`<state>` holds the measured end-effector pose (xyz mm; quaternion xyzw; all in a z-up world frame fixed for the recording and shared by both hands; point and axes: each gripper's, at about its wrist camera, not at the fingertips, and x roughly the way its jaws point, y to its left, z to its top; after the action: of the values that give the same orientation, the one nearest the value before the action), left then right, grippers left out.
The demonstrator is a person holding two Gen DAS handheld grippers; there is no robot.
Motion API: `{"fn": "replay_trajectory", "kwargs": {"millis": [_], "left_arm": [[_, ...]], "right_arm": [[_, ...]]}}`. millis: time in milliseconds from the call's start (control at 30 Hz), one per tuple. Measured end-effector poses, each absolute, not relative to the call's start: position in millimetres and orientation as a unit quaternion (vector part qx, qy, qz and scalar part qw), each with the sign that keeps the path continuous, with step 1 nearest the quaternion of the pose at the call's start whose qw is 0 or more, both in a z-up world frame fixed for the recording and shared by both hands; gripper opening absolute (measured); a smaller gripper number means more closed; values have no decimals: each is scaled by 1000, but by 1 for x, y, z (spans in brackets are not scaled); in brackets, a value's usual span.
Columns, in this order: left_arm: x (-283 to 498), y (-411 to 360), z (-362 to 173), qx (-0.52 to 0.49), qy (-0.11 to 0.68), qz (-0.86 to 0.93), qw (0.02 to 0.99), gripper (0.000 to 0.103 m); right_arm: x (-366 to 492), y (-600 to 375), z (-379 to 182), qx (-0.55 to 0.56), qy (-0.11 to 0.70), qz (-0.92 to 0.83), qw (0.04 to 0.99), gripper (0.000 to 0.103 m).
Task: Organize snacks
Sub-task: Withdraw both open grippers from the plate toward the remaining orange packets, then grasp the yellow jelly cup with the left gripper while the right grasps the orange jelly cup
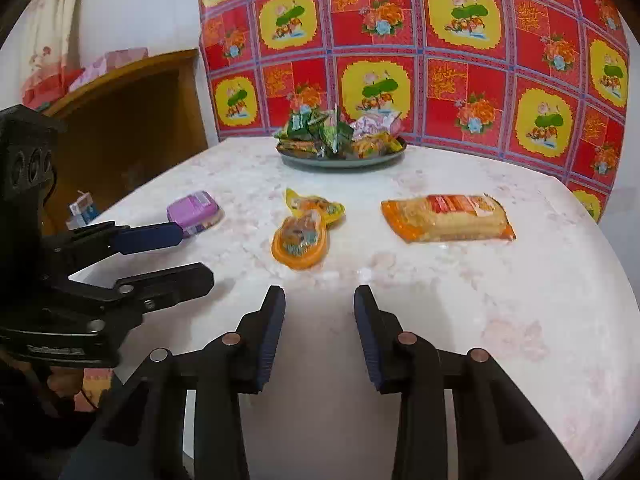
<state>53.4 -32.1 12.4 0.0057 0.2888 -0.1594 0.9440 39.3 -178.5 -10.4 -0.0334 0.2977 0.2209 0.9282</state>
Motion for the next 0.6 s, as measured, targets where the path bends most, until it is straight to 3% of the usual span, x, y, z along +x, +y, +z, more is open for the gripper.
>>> {"fn": "replay_trajectory", "kwargs": {"millis": [200, 267, 333, 400, 567, 600], "left_arm": [[48, -30, 5, 11, 265, -157, 951, 69], [47, -27, 4, 7, 259, -155, 953, 69], [46, -23, 4, 0, 255, -155, 954, 69], [45, -20, 4, -3, 254, -154, 955, 69], [44, -14, 4, -4, 252, -156, 955, 69], [44, -14, 4, -5, 252, -157, 955, 69]], "right_arm": [[55, -174, -5, -17, 330, 202, 922, 38], [60, -169, 2, -18, 336, 200, 920, 45], [65, -162, 10, -24, 333, 213, 918, 61], [70, -152, 14, -36, 335, 211, 918, 63], [87, -130, 7, -49, 359, 208, 909, 60], [90, -129, 4, -43, 364, 213, 906, 40]]}}
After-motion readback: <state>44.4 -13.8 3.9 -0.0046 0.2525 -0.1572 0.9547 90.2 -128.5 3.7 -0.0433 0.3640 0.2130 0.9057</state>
